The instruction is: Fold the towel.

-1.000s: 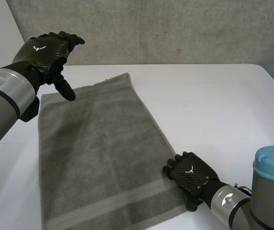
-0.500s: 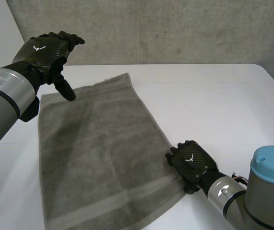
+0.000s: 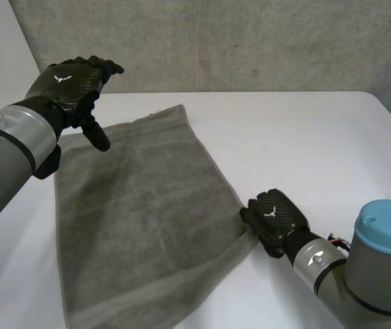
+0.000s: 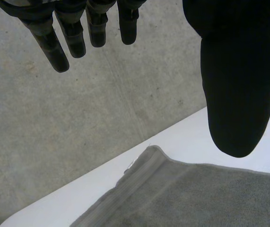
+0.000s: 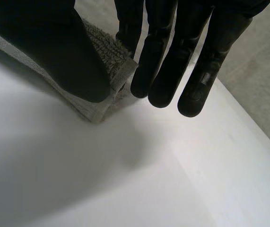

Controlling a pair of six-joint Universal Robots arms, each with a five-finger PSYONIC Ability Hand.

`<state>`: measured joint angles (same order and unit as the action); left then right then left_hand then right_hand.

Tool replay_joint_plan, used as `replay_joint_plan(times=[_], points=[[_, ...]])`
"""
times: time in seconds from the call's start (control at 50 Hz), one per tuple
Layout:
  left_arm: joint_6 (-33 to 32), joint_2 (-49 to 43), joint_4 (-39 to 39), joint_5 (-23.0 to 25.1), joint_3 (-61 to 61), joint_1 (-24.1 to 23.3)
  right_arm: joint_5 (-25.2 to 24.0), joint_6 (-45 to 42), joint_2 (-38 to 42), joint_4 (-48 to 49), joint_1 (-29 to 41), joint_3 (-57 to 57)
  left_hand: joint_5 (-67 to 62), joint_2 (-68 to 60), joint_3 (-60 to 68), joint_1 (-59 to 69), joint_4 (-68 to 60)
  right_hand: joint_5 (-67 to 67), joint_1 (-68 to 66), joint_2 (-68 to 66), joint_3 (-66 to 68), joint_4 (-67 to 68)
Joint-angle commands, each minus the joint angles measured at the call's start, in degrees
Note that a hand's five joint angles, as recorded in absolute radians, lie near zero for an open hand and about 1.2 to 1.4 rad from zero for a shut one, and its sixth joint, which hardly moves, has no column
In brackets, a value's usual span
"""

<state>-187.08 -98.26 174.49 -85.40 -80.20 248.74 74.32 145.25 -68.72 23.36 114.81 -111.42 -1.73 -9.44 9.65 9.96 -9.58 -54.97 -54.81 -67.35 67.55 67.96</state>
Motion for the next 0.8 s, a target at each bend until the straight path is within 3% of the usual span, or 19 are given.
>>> replay_joint_plan(times=[0.02, 0.22, 0.36, 0.42, 0.46, 0.6, 0.68, 0.8], points=[[-0.21, -0.27, 0.41, 0.06, -1.79, 0.25, 1.00, -0.06, -2.72, -0.16, -8.09, 1.73, 1.18, -1.11, 0.89, 0.59, -0.97, -15.03, -25.19, -12.65, 12.45, 12.04], [-1.18, -1.50, 2.08, 0.24, -6.63, 1.13, 1.18, 0.12, -5.63, -0.07, -17.43, 5.16, 0.34, -1.95, 1.74, 1.44, -1.81, -15.03, -25.19, -12.65, 12.45, 12.04], [-10.74, -5.35, 7.69, 0.41, -11.37, 2.62, 2.85, 0.03, -0.02, 0.01, -21.29, 12.18, -1.34, -3.63, 3.41, 3.11, -3.49, -15.03, -25.19, -12.65, 12.45, 12.04], [-12.52, -6.42, 9.37, 0.68, -12.08, 3.15, 3.03, -0.06, 2.09, -0.07, -22.09, 14.64, -2.52, -4.81, 4.60, 4.29, -4.67, -15.03, -25.19, -12.65, 12.45, 12.04], [-15.49, -9.39, 13.31, 2.95, -13.13, 4.46, 3.03, 0.03, 3.06, -0.07, -22.26, 15.43, -9.89, -12.17, 11.96, 11.66, -12.03, -15.03, -25.19, -12.65, 12.45, 12.04], [-17.44, -15.81, 20.26, 8.05, -12.18, 6.66, 2.67, -0.06, 4.48, -0.16, -22.44, 15.62, -11.93, -14.22, 14.01, 13.71, -14.08, -15.03, -25.19, -12.65, 12.45, 12.04], [-18.14, -20.90, 25.18, 8.41, -8.84, 8.86, 2.50, -0.23, 4.48, -0.16, -22.18, 15.00, -14.97, -17.25, 17.04, 16.74, -17.11, -15.03, -25.19, -12.65, 12.45, 12.04], [-20.16, -25.58, 26.60, 8.76, -4.70, 12.12, 2.32, -0.23, 4.48, -0.07, -22.18, 14.83, -14.97, -17.26, 17.04, 16.74, -17.12, -15.03, -25.19, -12.65, 12.45, 12.04]])
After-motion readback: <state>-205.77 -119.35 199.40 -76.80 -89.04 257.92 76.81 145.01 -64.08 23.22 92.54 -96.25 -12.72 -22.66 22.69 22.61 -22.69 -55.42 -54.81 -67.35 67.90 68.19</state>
